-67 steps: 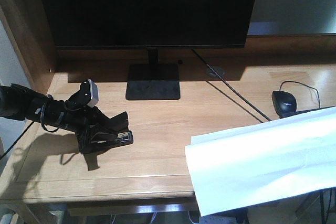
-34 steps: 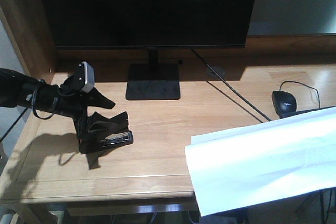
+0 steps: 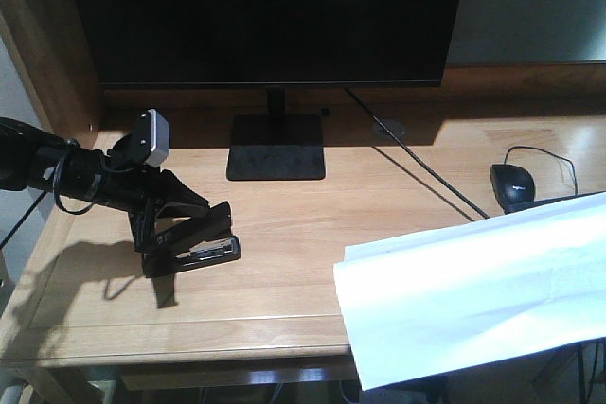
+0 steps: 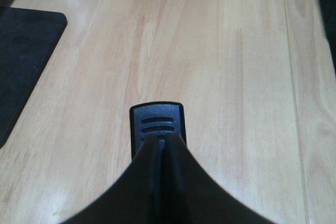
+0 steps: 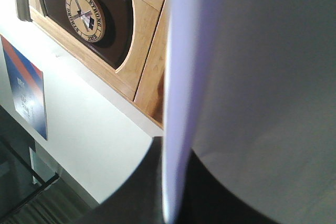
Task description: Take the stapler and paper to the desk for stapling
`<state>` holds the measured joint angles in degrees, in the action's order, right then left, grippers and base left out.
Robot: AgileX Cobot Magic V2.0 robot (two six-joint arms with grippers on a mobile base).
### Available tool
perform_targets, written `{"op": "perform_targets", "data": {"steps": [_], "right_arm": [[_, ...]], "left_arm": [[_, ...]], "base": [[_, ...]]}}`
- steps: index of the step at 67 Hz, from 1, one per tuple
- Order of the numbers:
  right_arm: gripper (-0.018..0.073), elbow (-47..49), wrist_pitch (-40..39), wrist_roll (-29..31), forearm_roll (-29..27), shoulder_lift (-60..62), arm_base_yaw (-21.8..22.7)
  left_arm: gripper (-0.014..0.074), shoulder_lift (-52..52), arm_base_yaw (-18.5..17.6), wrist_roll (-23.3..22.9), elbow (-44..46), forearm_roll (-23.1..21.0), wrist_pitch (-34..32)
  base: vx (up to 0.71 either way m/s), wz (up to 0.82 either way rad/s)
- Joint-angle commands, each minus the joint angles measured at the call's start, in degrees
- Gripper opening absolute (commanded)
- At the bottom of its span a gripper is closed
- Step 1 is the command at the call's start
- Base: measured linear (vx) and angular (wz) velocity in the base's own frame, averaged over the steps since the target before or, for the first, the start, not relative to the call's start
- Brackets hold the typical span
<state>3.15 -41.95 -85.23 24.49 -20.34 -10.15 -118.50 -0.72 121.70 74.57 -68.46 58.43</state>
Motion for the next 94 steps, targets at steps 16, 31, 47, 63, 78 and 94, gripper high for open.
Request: {"op": "perform_targets", "data": {"steps": [16,31,47,63,78,94], "right_arm": [[-0.0005,1.7,-3.3,0.3,-0.5,-0.4,-0.1],[-0.0005,1.7,-3.3,0.3,-0.5,-0.4,-0.1],[-0.0005,1.7,-3.3,0.3,-0.5,-0.4,-0.1],[-0.0005,1.7,-3.3,0.3,-0.5,-0.4,-0.1],[-0.0005,1.7,-3.3,0.3,-0.5,-0.4,-0.1],[-0.0005,1.7,-2.8,0.7,-0.6,-0.4,-0.1]], "left_arm": [[-0.0008,3.0,-1.7,-0.2,1.6,-3.0,-0.5],[-0.0008,3.0,-1.7,-0.2,1.6,-3.0,-0.8],[-0.0006,3.0,-1.7,-0.2,1.6,-3.0,-0.8],[-0.0006,3.0,-1.7,-0.2,1.6,-3.0,-0.8],[-0.0006,3.0,-1.7,-0.2,1.6,-3.0,-0.8],[-0.0006,3.0,-1.7,-0.2,1.6,-3.0,-0.8]], "base": [[0.0,0.0],[0.0,0.0],[0.0,0.0],[0.0,0.0],[0.0,0.0],[0.0,0.0]]}}
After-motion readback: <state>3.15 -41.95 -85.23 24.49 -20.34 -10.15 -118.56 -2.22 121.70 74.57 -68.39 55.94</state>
